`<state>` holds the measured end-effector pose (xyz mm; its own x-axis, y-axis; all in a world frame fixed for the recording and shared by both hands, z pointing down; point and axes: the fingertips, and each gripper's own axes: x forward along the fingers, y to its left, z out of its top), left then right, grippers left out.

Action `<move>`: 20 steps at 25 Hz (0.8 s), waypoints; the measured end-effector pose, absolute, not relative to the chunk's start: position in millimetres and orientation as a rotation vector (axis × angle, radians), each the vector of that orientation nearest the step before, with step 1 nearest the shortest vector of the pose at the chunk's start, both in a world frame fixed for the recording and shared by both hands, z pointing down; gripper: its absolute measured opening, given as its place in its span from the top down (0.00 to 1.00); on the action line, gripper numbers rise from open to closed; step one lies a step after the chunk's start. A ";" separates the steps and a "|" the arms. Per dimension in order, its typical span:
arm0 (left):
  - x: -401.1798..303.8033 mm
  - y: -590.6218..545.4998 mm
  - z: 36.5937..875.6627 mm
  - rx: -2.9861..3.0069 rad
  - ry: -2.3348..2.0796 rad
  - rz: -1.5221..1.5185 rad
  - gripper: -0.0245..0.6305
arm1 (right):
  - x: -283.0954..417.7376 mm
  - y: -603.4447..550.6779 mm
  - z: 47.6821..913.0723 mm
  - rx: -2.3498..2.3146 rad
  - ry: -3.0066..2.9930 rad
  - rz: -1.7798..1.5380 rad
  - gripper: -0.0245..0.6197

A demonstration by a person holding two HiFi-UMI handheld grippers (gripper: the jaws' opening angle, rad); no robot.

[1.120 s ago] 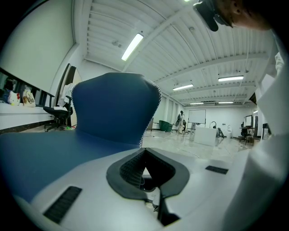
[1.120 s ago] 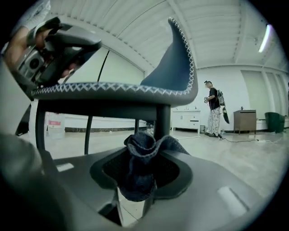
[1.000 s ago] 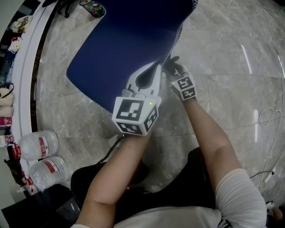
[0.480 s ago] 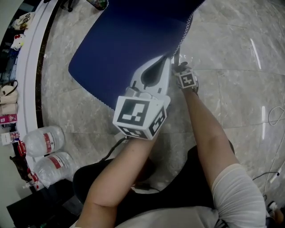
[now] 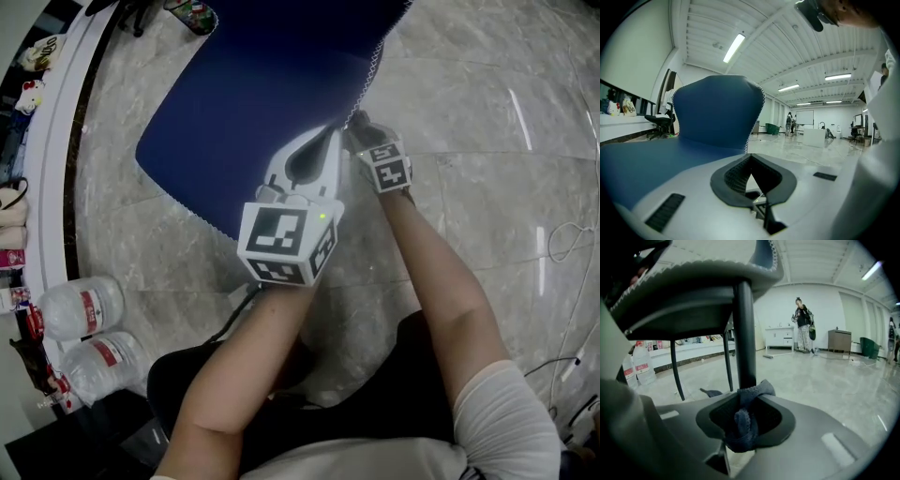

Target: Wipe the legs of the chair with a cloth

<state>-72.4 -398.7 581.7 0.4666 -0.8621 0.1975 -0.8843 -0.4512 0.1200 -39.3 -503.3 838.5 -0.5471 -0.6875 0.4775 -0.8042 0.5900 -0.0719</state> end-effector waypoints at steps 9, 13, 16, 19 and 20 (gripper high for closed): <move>-69.6 -398.8 578.9 2.523 -1.538 0.176 0.95 | -34.1 -500.4 723.7 1.270 -2.623 0.241 0.89; -66.9 -397.4 580.4 2.521 -1.541 0.188 0.95 | -29.9 -492.3 686.7 1.276 -2.687 0.156 0.91; -67.5 -398.0 580.5 2.521 -1.556 0.203 0.95 | -26.1 -486.4 674.1 1.267 -2.705 0.128 0.91; -64.1 -398.5 578.9 2.525 -1.565 0.211 0.95 | -13.8 -479.1 670.4 1.268 -2.717 0.135 0.91; -62.0 -399.0 577.6 2.529 -1.563 0.207 0.95 | -8.2 -477.5 667.2 1.274 -2.721 0.135 0.91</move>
<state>-62.0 -399.0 577.6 0.4438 -0.8732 0.2014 -0.8955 -0.4405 0.0635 -8.2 -477.5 667.2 -0.6340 -0.7569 0.1586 -0.7688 0.6390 -0.0240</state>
